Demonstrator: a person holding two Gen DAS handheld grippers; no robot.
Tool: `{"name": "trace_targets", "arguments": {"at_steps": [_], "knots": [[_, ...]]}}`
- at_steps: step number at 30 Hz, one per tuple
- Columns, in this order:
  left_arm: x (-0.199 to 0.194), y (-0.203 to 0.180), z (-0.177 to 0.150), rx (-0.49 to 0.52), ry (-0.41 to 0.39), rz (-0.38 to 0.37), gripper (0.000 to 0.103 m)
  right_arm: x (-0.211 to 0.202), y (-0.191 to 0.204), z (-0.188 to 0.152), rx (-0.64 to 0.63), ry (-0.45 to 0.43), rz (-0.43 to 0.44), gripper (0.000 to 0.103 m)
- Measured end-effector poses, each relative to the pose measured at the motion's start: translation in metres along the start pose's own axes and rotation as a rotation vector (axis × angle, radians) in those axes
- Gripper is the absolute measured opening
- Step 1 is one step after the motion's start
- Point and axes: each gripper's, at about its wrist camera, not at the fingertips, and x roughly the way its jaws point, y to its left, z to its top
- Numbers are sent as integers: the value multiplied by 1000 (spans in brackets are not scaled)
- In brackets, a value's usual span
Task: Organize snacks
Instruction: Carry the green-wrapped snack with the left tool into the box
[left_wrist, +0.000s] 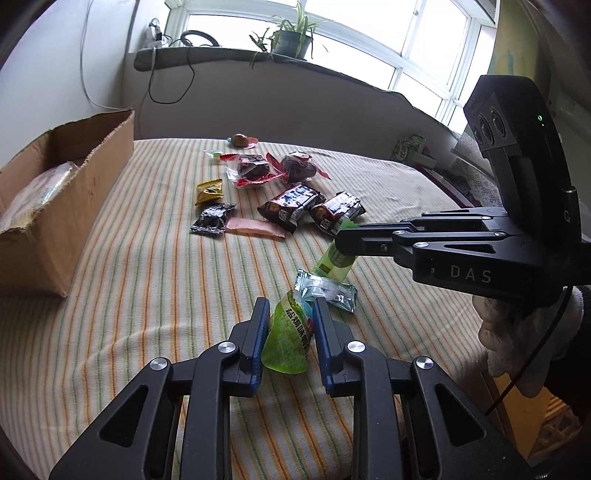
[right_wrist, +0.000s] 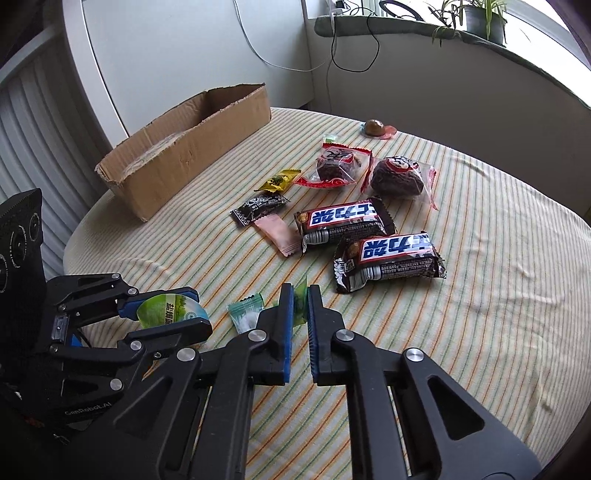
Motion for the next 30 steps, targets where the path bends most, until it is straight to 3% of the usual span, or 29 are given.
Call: {"name": "trace_targets", "arguments": {"at_steps": [8, 11, 13, 17, 20, 30], "knots": [[-13, 8, 11, -15, -42, 2, 22, -7, 7, 10, -17, -30, -7, 5], [-12, 13, 11, -27, -39, -1, 22, 7, 5, 7, -11, 36, 29, 5], [-11, 15, 9, -31, -34, -3, 22, 14, 1, 3, -3, 47, -7, 8], [-14, 17, 8, -37, -38, -7, 22, 19, -9, 2, 42, 78, 51, 13], [-15, 17, 9, -37, -43, -2, 22, 24, -2, -1, 14, 92, 35, 13], [-24, 24, 16, -37, -74, 21, 22, 11, 2, 9, 14, 34, 1, 5]]}}
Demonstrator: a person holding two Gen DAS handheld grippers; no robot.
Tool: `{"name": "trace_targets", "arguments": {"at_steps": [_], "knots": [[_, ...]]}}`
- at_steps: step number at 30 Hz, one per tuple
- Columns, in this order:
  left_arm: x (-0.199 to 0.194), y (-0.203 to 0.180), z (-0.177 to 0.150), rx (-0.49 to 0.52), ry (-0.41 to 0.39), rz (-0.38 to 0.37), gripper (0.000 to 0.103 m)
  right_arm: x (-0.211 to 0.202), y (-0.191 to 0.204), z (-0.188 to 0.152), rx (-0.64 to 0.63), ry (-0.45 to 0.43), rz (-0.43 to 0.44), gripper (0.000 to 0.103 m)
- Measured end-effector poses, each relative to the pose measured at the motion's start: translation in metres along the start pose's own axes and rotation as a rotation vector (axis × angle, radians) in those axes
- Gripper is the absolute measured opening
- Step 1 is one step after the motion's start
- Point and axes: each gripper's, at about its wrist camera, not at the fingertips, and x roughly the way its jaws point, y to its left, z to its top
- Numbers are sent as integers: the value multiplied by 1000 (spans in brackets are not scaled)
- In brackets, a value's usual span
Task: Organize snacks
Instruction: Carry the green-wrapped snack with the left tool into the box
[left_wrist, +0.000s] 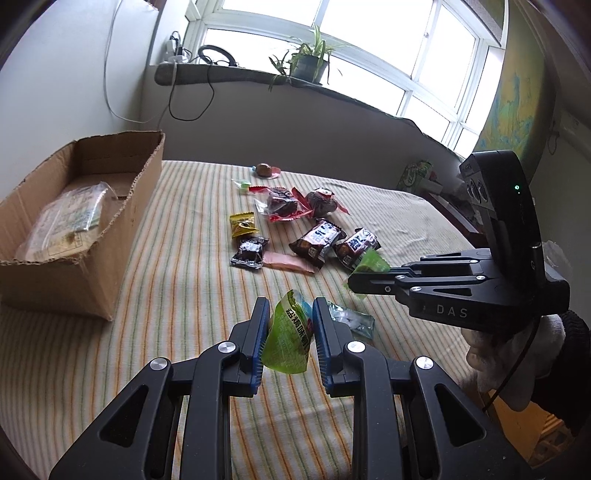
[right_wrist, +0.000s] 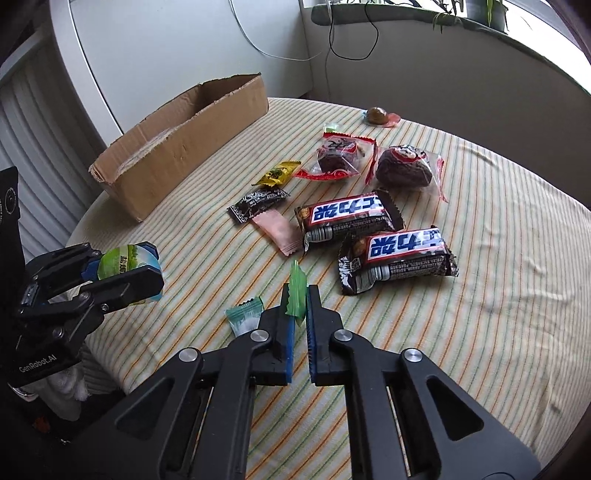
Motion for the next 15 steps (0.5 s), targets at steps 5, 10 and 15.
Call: {"name": "trace_targets", "arguments": {"at_steps": [5, 10, 15], "knots": [[-8, 8, 9, -9, -23, 11, 22, -11, 11, 15, -33, -36, -3, 5], [-21, 19, 20, -15, -58, 28, 22, -18, 29, 36, -72, -71, 8, 5], [-32, 40, 31, -36, -87, 68, 22, -17, 48, 62, -105, -99, 26, 5]]}}
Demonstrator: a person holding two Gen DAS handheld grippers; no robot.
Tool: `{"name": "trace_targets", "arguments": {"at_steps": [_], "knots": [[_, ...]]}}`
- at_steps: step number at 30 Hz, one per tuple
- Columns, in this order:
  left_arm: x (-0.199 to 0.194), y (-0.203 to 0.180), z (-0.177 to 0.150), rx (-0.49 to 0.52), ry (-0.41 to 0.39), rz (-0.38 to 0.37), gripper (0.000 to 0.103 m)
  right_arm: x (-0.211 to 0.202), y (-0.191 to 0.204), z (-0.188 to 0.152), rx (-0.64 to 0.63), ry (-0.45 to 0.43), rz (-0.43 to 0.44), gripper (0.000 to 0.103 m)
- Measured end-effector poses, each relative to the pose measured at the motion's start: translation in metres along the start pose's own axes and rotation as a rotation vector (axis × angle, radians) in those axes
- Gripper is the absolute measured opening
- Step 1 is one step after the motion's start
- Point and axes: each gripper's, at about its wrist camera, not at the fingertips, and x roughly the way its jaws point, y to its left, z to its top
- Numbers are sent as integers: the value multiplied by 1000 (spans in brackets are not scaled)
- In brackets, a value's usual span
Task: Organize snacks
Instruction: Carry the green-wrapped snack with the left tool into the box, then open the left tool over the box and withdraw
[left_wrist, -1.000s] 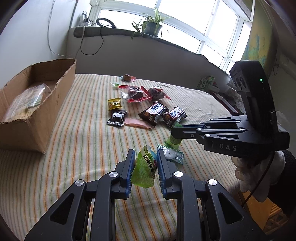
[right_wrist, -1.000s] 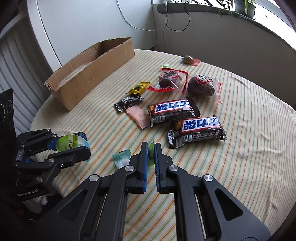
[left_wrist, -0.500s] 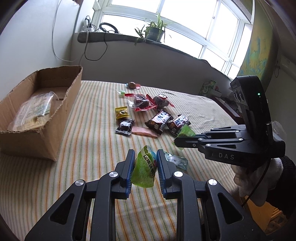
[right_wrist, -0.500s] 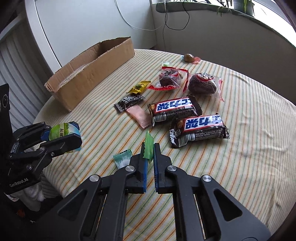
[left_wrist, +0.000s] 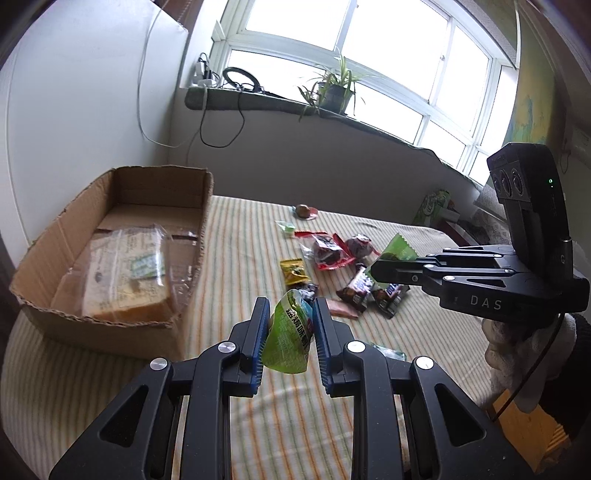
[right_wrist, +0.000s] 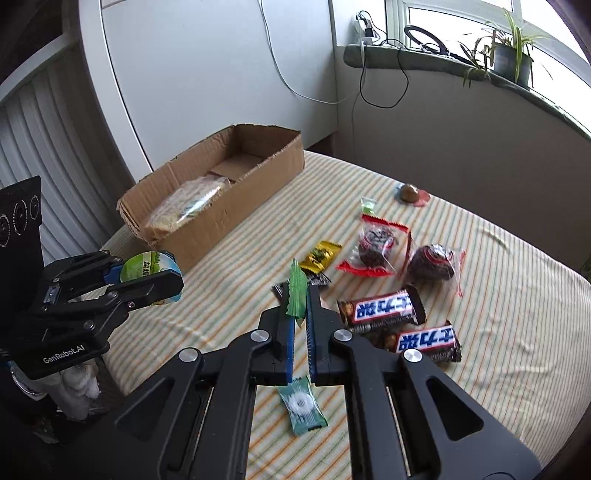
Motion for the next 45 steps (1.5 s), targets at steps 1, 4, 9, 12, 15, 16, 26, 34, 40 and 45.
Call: {"name": "trace_targets", "arguments": {"at_steps": [1, 4, 9, 12, 15, 16, 26, 34, 40, 45], "knots": [[-2, 5, 3, -6, -6, 6, 22, 2, 3, 6, -4, -4, 6, 5], [-9, 21, 12, -23, -28, 32, 22, 8, 15, 25, -20, -15, 24, 5], [-17, 51, 23, -56, -52, 78, 22, 21, 41, 56, -70, -32, 55, 5], [-21, 65, 29, -68, -64, 108, 22, 30, 54, 72, -95, -36, 71, 5], [-22, 78, 33, -85, -73, 133, 22, 43, 69, 85, -124, -36, 78, 5], [-21, 82, 35, -88, -74, 141, 22, 47, 73, 88, -131, -35, 79, 5], [-18, 111, 43, -118, -75, 197, 22, 83, 89, 111, -134, -5, 95, 5], [-17, 117, 43, -131, -70, 211, 22, 97, 94, 117, -130, 11, 118, 6], [-17, 118, 44, -133, -66, 233, 40, 89, 91, 119, -105, -36, 113, 77], [-22, 119, 44, -144, -82, 244, 47, 79, 87, 119, -107, -50, 95, 89]]}}
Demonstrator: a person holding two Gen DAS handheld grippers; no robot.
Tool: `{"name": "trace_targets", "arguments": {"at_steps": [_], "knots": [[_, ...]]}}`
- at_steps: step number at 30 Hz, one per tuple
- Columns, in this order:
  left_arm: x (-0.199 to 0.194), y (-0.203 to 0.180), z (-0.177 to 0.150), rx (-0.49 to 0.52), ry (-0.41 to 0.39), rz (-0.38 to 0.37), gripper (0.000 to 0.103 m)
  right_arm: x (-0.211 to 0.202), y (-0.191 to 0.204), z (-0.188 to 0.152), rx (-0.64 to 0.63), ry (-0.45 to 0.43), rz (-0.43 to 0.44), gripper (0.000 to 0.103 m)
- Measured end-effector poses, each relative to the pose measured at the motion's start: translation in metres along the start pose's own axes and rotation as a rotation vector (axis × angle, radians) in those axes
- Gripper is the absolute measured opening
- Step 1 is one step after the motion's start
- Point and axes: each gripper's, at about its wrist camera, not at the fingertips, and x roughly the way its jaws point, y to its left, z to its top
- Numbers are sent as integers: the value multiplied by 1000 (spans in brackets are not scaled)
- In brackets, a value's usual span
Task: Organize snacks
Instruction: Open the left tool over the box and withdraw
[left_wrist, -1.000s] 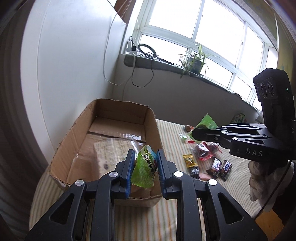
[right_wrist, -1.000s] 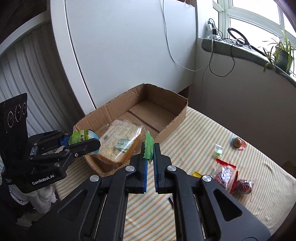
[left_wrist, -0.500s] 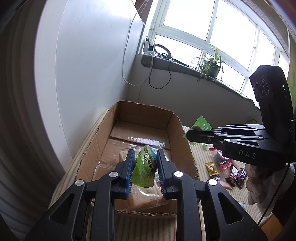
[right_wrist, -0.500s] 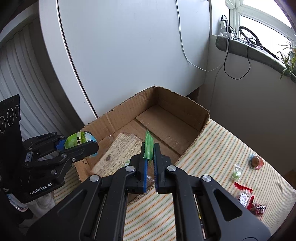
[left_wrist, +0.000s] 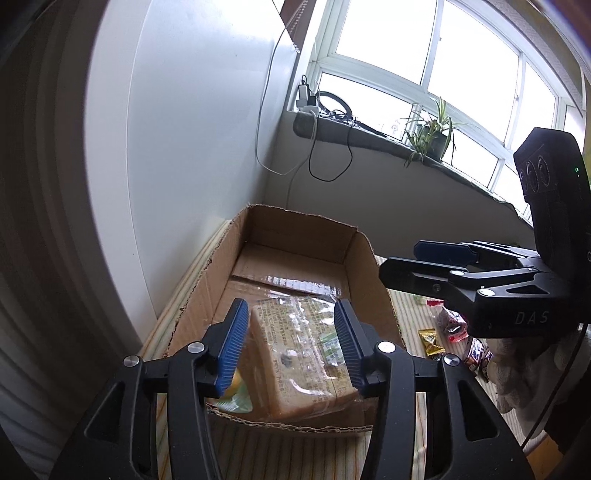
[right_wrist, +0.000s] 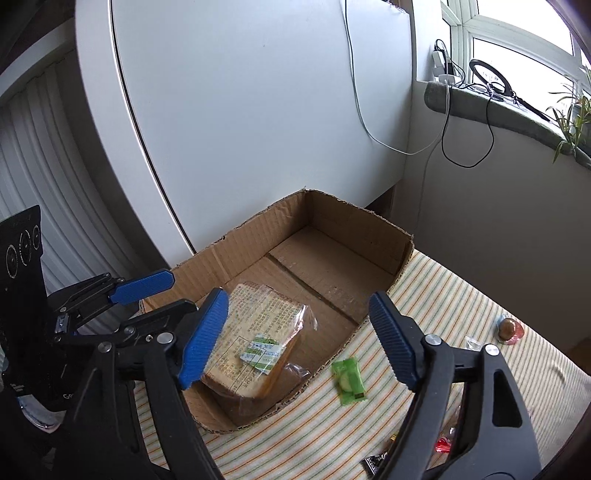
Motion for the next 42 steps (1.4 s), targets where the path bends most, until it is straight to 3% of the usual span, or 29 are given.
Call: {"name": "trace_targets", "arguments": {"at_steps": [10, 18, 23, 29, 34, 42], "knots": [[-8, -4, -2, -4, -13, -5, 47, -30, -23, -14, 32, -28, -30, 92], [-17, -4, -2, -10, -31, -4, 47, -33, -46, -37, 50, 14, -38, 92], [-35, 14, 7, -69, -72, -38, 47, -41, -50, -50, 36, 24, -47, 92], [-69, 39, 17, -114, -138, -6, 47, -38, -57, -60, 31, 42, -56, 92], [-81, 48, 12, -125, -144, 17, 47, -28, -58, -67, 16, 80, -46, 81], [-83, 34, -2, -94, -111, -10, 47, -42, -65, -81, 35, 81, -55, 80]]}}
